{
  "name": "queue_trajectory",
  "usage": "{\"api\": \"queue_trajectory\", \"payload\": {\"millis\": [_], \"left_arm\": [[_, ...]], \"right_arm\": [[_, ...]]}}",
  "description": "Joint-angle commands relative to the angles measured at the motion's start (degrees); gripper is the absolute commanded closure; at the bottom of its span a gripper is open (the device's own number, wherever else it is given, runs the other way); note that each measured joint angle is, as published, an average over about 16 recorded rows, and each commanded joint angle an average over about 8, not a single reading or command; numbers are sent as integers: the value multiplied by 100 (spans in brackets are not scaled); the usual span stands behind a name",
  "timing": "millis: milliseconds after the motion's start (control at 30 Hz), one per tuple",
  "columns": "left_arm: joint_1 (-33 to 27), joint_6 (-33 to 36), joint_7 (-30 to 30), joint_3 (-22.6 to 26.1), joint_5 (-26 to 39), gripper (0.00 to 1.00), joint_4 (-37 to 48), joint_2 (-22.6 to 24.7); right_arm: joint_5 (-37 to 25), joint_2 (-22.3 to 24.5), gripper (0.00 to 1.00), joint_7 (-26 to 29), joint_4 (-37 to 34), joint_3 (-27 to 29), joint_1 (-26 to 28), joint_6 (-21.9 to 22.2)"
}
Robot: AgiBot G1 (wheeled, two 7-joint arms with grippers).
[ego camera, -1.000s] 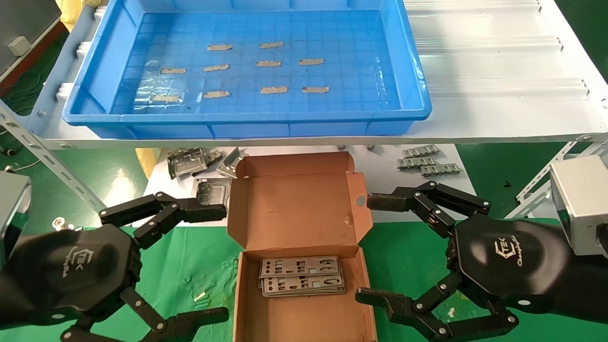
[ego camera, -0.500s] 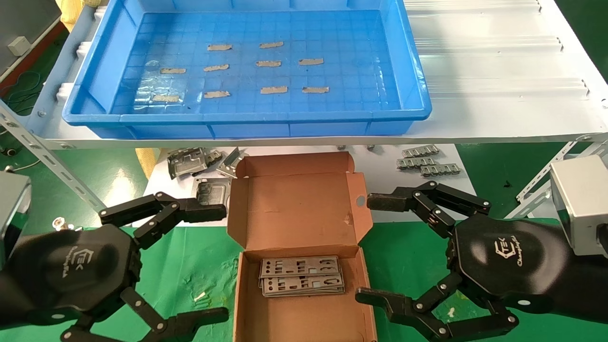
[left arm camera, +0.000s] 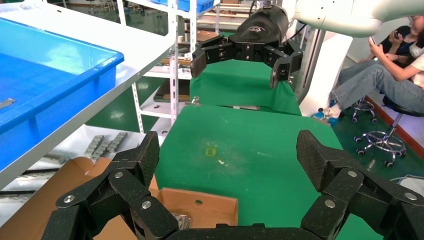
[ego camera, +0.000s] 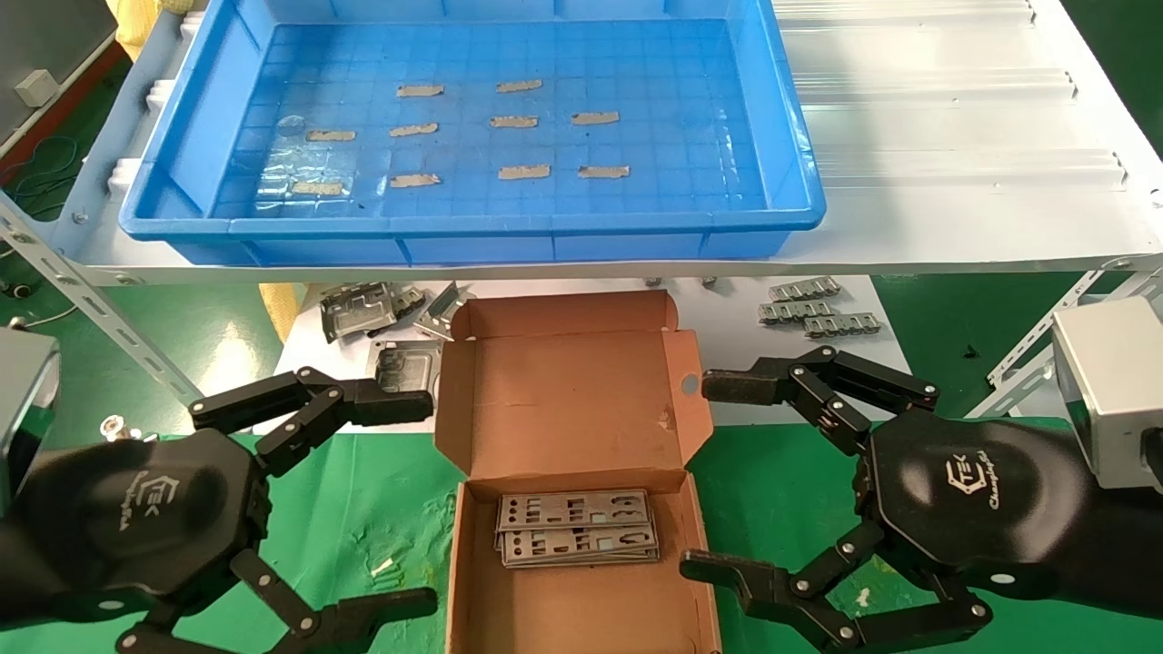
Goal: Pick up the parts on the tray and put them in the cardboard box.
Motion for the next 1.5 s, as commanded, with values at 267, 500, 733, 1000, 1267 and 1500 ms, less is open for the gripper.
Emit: {"api": "queue_trajectory", "payload": {"millis": [267,500,733,1000,1267,1500], "left_arm": [[0,0,0,0,0,0,0,0],[0,0,0,0,0,0,0,0],[0,0,0,0,0,0,0,0],[0,0,0,0,0,0,0,0],[0,0,0,0,0,0,0,0],[0,0,0,0,0,0,0,0]], "right_arm": [[0,0,0,0,0,0,0,0],[0,0,0,0,0,0,0,0],[0,0,0,0,0,0,0,0],[0,0,0,0,0,0,0,0],[0,0,0,0,0,0,0,0],[0,0,0,0,0,0,0,0]]}}
